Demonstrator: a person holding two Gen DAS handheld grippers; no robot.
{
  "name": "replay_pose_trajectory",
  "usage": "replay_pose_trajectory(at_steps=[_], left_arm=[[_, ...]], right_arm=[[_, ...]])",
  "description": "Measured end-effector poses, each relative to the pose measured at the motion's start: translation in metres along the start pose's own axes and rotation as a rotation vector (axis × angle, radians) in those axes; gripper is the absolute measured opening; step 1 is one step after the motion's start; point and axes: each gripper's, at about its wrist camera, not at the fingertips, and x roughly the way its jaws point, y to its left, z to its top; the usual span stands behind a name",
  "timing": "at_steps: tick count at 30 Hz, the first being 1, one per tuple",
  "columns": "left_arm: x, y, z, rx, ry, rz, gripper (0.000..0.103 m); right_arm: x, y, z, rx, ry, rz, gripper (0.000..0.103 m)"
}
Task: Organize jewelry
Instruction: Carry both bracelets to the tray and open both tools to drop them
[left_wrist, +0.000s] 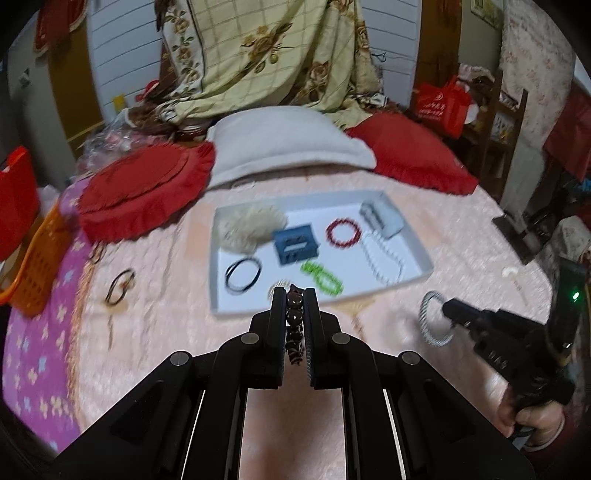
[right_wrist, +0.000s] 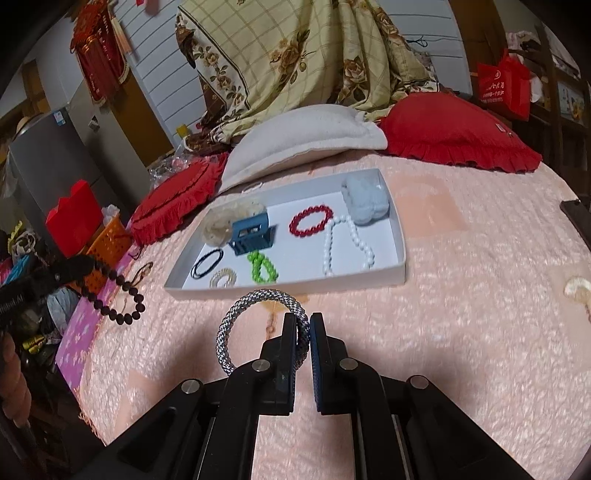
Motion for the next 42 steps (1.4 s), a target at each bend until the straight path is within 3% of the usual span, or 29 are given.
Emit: replay_pose_trajectory(at_steps=[7,20,25,37,42], left_arm=[[0.029,-0.008,0.051,0.036,0.007,-0.098,0.007],[0.160,-0.032,0.117,0.061,0.149,-0.115,0.007],[0.205,-0.038,0.122,0.042,0.191,-0.112,0.007],[0.266,-0.038,0.117,0.103,0.235,0.012,0.007],[0.274,-0.034,0.115,0.068,0.254,-0.027,0.009]], right_arm=[[0.023,-0.005,0.031,0.022,0.012,0.028,0.007],[0.096,0.004,0.058,0.008,0.074,0.036,0.007],[0.123,-0.004,0.058,0.022,0.094,0.011,0.007],[0.147,-0.011,0.050,0.032,0.113,0.006,0.007],[0.150,-0.002,0.047,-0.004,0.104,-0.006,0.007]])
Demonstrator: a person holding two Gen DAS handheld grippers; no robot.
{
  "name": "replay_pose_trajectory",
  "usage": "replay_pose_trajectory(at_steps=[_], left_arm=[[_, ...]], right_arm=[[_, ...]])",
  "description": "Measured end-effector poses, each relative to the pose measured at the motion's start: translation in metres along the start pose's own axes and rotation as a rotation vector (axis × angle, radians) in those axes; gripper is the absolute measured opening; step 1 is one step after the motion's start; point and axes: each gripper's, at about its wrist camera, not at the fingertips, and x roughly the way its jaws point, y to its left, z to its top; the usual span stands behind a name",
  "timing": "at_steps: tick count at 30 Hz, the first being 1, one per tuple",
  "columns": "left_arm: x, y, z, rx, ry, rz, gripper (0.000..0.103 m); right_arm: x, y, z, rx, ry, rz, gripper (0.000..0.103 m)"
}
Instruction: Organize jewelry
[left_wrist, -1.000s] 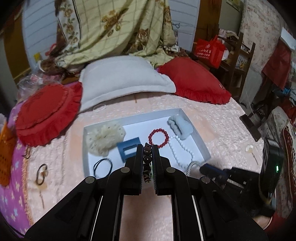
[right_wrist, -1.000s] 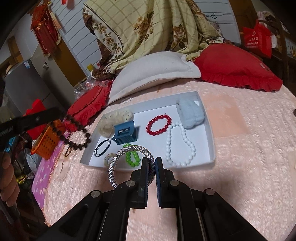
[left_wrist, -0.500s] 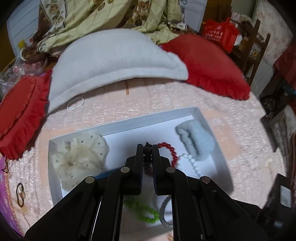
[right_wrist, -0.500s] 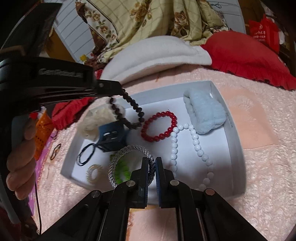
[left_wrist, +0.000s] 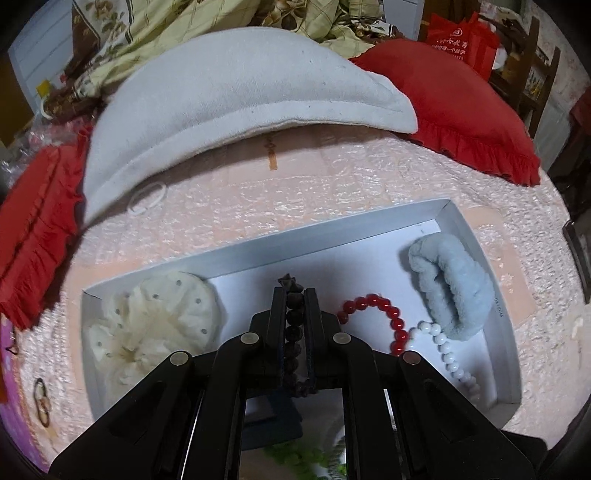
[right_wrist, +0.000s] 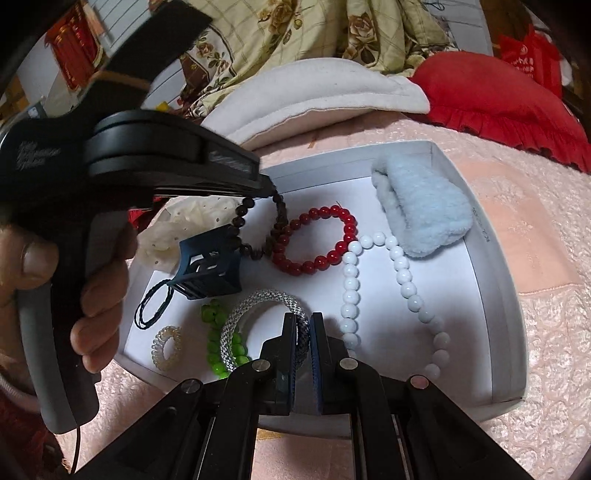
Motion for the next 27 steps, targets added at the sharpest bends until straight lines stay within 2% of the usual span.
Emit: replay_pose_trajectory(at_steps=[2,6,11,16,19,22,25,27], left_arm=[[0.000,0.001,0.000,-0.012,0.003,-0.028,0.012],[-0.010,-0.001,-0.001,-0.031,-0.010,-0.074,0.031],[-0.034,-0.007,-0.006,-0.018,-0.045,-0.070,0.033],[-0.066,-0.012,-0.021,-0.019,-0.074,-0.031,0.033],[-0.089,-0.018,-0.040,-0.001,-0.099,0.016,0.033],[-0.117,-0.017,-0.067,0.008,-0.127,0.060,0.033],[-0.143,-0.001,-0.104,-0.033,-0.165,0.055,0.035],[-0.157,0.017,-0.135,-0.081,-0.201,0.067,0.049]], right_arm=[[0.000,0.001,-0.001,0.000,0.004,0.005,0.007],[-0.003,0.000,-0.001,0.021,0.006,0.028,0.007],[-0.011,0.001,-0.002,0.031,-0.003,0.008,0.009],[-0.037,0.004,-0.011,0.030,-0.033,0.001,0.021],[-0.053,0.002,-0.019,0.039,-0.048,-0.003,0.026],[-0.067,0.000,-0.031,0.036,-0.044,-0.018,0.027],[-0.079,-0.004,-0.043,0.032,-0.040,-0.035,0.027],[-0.085,-0.006,-0.051,0.029,-0.037,-0.041,0.027]])
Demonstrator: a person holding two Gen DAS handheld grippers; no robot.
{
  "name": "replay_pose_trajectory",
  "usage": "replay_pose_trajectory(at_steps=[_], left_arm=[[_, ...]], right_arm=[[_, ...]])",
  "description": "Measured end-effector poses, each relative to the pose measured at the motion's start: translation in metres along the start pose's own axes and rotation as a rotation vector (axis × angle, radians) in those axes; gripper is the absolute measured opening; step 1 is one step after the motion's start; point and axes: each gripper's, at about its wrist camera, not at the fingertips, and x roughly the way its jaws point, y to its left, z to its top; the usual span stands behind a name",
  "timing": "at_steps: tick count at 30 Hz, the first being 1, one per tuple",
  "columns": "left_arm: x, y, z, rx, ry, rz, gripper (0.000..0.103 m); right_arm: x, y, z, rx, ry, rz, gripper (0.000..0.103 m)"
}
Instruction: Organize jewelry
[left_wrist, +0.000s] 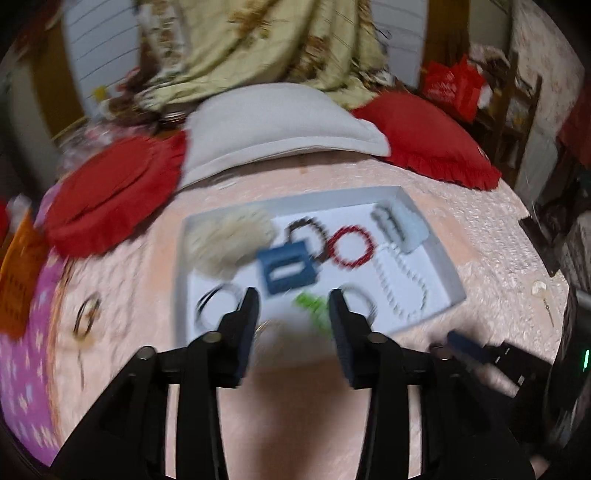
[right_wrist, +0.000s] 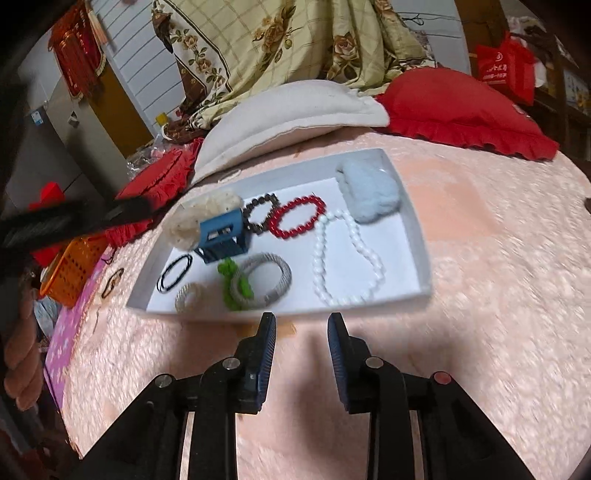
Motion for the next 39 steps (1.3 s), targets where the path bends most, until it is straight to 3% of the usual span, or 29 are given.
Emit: replay_pose_trajectory(at_steps=[5,12,16,19,23,25,39], left_arm=[[-0.010,0.039,-0.057,-0.083,-0.040,0.056,0.052],[-0.003,0.070,-0.089,-0.141,-0.103,0.061,0.052],[-0.005,0.090,-0.105,-0.140,-0.164,0.125,0.052],[-0.004,0.100,-0.105,-0.143,-0.155,0.159,0.053],[-0.010,0.115,-0.103,-0.210,-0.165,0.099,0.053],[-0.011,0.117,-0.104,-0.218,-0.166,0.103,0.053],[-0.008,0.120,-0.103,-0.244,-0.145,0.089,0.053]], right_arm=[[0.001,0.019,-0.010,-0.038,0.037,-0.010,0.028],[0.017,0.079,0.003,-0.122,0.031,-0.058,0.028],[0.039,0.099,0.017,-0.110,0.045,-0.077,0.028],[0.060,0.114,0.025,-0.122,0.065,-0.105,0.028],[0.084,0.124,0.027,-0.129,0.104,-0.135,0.028],[0.091,0.123,0.024,-0.124,0.127,-0.146,0.028],[0.082,0.126,0.017,-0.155,0.112,-0.167,0.029]])
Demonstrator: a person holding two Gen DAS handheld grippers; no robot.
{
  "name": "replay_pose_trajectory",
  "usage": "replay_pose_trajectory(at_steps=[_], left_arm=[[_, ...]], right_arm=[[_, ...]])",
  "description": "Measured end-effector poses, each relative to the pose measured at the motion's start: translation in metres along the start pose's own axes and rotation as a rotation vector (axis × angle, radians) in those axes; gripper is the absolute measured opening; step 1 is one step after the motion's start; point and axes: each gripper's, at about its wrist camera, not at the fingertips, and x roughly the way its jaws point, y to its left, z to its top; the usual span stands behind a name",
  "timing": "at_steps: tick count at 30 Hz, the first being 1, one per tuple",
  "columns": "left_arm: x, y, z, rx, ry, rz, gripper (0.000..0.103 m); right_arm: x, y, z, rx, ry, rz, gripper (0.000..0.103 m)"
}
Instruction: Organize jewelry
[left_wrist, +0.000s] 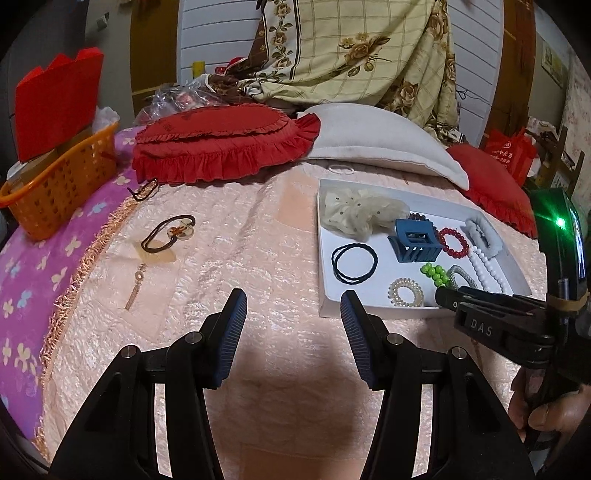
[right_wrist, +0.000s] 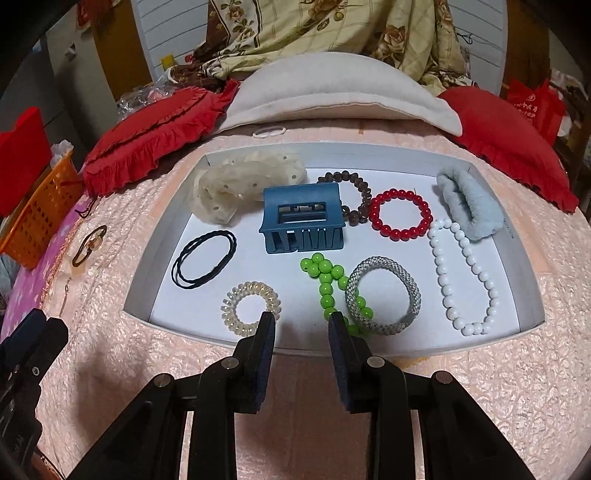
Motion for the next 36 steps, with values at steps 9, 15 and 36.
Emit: replay_pose_trajectory(at_steps=[9,15,36], left_arm=[[0.000,0.002,0.000,-0.016,0.012,-0.013,0.053],[0.001,0.000,-0.002,-0.013,0.018,-0.006,0.053],[0.006,-0.006,-0.010,-0.002,0.050,-0.004,0.053]], right_arm=[[-0.041,-0.054,0.008,0.051,-0.097,-0.120,0.028],[-0.049,-0.087,-0.006,0.112,-0.057,-0.134,0.028],[-0.068,-0.042,-0.071,-0.057,-0.055,-0.131,0.029]])
